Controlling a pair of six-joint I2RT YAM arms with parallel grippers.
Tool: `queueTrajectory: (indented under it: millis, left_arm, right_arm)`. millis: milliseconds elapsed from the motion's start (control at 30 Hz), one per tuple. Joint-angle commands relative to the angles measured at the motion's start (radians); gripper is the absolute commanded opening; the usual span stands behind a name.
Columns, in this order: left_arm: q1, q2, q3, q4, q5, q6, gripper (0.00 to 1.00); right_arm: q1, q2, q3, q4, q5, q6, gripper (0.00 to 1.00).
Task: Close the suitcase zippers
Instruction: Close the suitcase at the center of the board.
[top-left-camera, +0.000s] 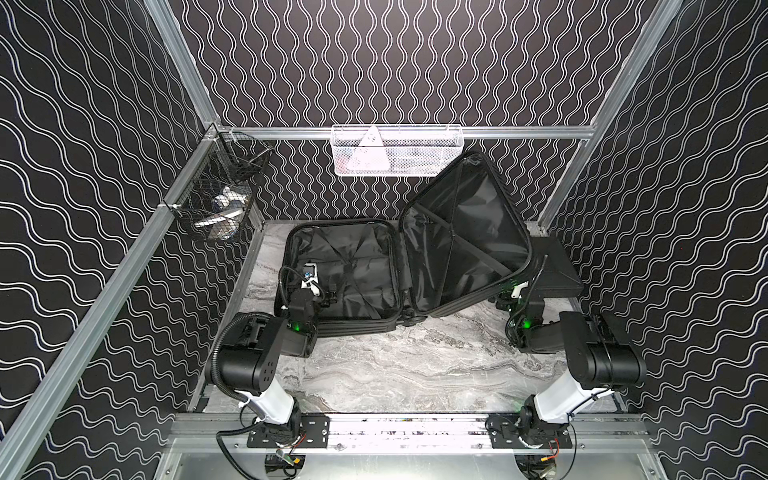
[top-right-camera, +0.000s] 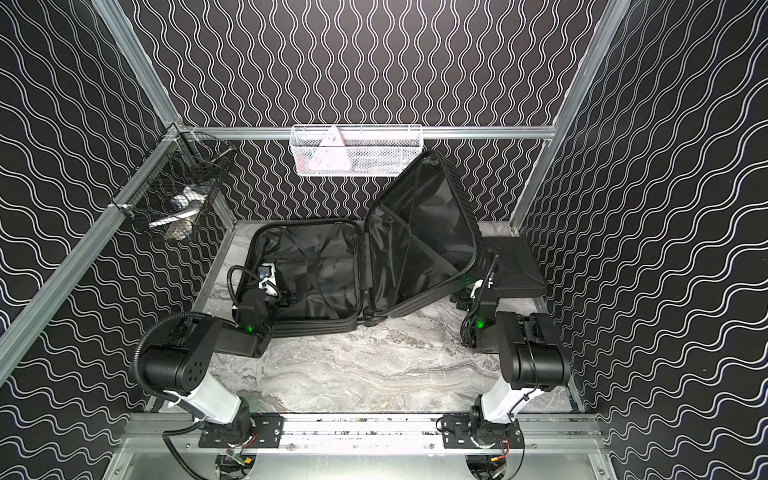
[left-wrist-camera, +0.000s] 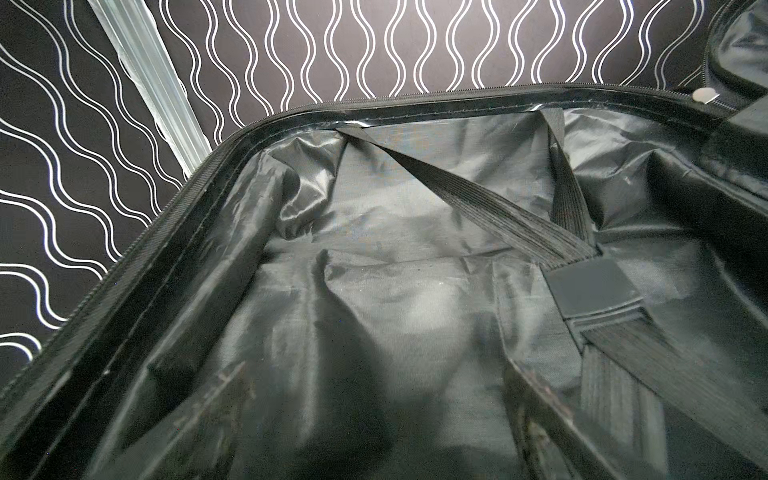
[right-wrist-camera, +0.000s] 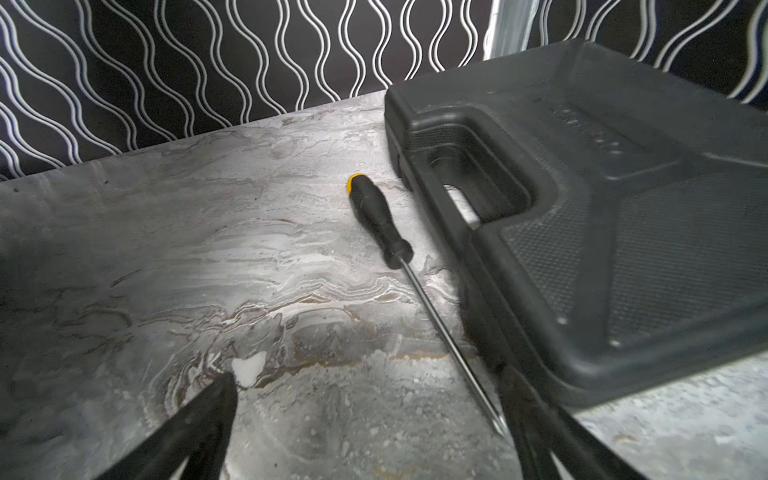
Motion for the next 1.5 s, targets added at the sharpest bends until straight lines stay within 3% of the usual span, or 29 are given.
queueTrajectory:
  millis: [0,133,267,367,467,600,800,833,967,1133,1333,1467]
  left_arm:
    - [0.0,-0.051,-0.011,-0.127,-0.064,-0.018,0.99]
    - [-0.003,-0.213,0.008,-0.298,-0.151,-0.054,0.99]
    - [0.0,-0.409,0.105,-0.666,-0.232,-0.198,0.99]
    - [0.024,-0.47,0.221,-0.943,-0.252,-0.271,0.99]
    - [0.163,-0.466,0.302,-1.085,-0.102,-0.35,0.99]
    - [0.224,-0.369,0.402,-1.156,-0.003,-0.339,0.97]
    - [0.343,-0.148,0.57,-1.258,0.294,-0.331,0.72]
    - [0.345,-0.119,0.609,-1.3,0.281,-0.326,0.67]
    - [0.35,-0.054,0.677,-1.371,0.227,-0.295,0.62]
    - [0.352,-0.007,0.708,-1.413,0.206,-0.298,0.43]
    - [0.351,-0.017,0.722,-1.438,0.156,-0.299,0.09]
    - [0.345,-0.075,0.75,-1.482,0.12,-0.281,0.04]
  right_arm:
    - [0.002,-0.089,0.009,-0.079,0.086,0.034,1.0]
    - [0.001,-0.212,0.041,-0.24,0.138,0.071,1.0]
    - [0.002,-0.288,0.075,-0.409,0.164,0.111,1.0]
    - [0.001,-0.313,0.07,-0.432,0.172,0.119,1.0]
    - [0.0,-0.342,0.07,-0.487,0.188,0.13,1.0]
    - [-0.001,-0.38,0.072,-0.53,0.181,0.137,1.0]
    - [-0.001,-0.447,0.108,-0.664,0.138,0.148,1.0]
    - [0.0,-0.457,0.108,-0.671,0.133,0.148,1.0]
    - [-0.001,-0.49,0.114,-0.693,0.114,0.147,1.0]
    - [0.001,-0.511,0.163,-0.783,0.14,0.146,1.0]
    - [-0.001,-0.556,0.25,-0.943,0.33,0.166,1.0]
    - [-0.002,-0.586,0.336,-1.031,0.433,0.146,1.0]
